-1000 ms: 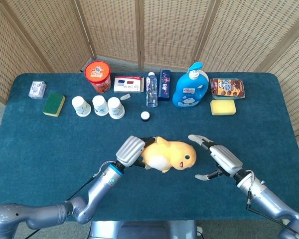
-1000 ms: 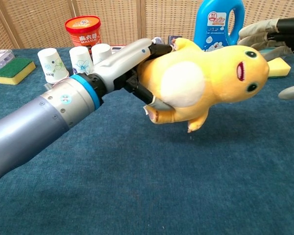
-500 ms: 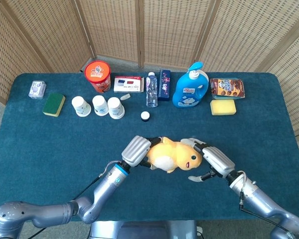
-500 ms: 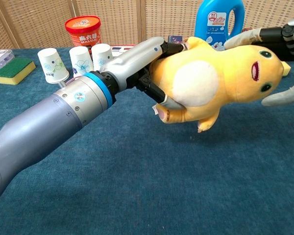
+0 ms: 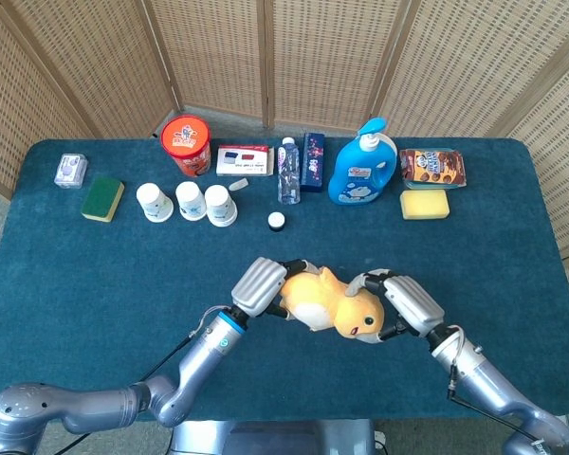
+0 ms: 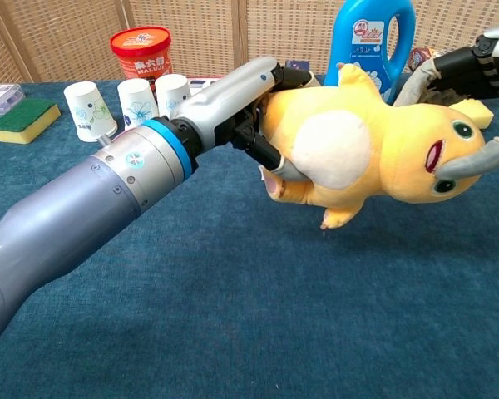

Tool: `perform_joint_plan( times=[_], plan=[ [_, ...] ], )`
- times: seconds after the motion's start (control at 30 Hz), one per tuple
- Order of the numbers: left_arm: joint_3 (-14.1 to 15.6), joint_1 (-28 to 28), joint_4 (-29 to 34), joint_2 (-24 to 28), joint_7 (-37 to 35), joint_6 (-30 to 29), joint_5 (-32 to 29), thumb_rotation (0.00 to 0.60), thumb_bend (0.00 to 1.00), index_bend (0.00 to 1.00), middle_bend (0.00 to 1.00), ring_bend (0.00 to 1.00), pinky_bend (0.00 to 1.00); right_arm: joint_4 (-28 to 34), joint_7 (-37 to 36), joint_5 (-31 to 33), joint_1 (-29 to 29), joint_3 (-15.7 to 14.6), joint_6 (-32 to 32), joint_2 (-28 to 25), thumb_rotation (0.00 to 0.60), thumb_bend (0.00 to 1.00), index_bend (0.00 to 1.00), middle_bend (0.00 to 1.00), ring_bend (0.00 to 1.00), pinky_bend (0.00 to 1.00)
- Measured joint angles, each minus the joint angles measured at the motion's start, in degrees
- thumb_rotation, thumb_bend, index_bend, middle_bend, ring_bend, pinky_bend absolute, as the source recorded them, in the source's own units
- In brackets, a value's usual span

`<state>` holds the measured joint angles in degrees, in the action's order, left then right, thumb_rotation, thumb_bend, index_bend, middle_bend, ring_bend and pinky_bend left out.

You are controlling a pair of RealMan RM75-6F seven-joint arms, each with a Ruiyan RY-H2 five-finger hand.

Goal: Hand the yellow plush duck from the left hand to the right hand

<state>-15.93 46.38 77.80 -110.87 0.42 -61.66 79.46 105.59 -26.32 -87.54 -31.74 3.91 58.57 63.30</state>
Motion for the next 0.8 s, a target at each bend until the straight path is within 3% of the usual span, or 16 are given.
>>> perform_joint_plan(
  times=[0.13,0.37,0.5,0.6,0.8],
  plan=[
    [-0.06,0.00,0.32,0.15,-0.23,-0.22,-0.06,0.600,0.19,0.61,0.64,0.61,0.82,0.20,1.57,1.17,0.18,0.36,0.39,0.65,0.600,0.16,0.79,0.74,0.45,0.42],
    [0.01,0.04,0.49,0.31,-0.40,-0.37,-0.40,0.600,0.19,0.61,0.63,0.61,0.82,1.25,3.71,2.83,0.33,0.65,0.18,1.44,0.600,0.53,0.76,0.75,0.52,0.75],
    [0.14,0.06,0.54,0.39,-0.40,-0.58,-0.44,0.600,0.19,0.59,0.61,0.59,0.82,1.64,2.07,1.90,0.13,0.46,-0.22,0.99,0.600,0.66,0.76,0.75,0.57,0.87],
    [0.25,0.02,0.84,0.61,-0.11,-0.45,-0.87,0.600,0.17,0.53,0.50,0.51,0.82,1.63,-0.24,0.22,0.02,0.16,-0.25,0.43,0.600,0.70,0.76,0.75,0.58,0.88],
    [0.54,-0.19,2.04,1.72,-0.03,0.19,-1.64,0.600,0.16,0.24,0.20,0.27,0.69,1.15,-2.26,-1.40,-0.05,-0.28,0.17,-0.37,0.600,0.72,0.76,0.75,0.58,0.88]
  ],
)
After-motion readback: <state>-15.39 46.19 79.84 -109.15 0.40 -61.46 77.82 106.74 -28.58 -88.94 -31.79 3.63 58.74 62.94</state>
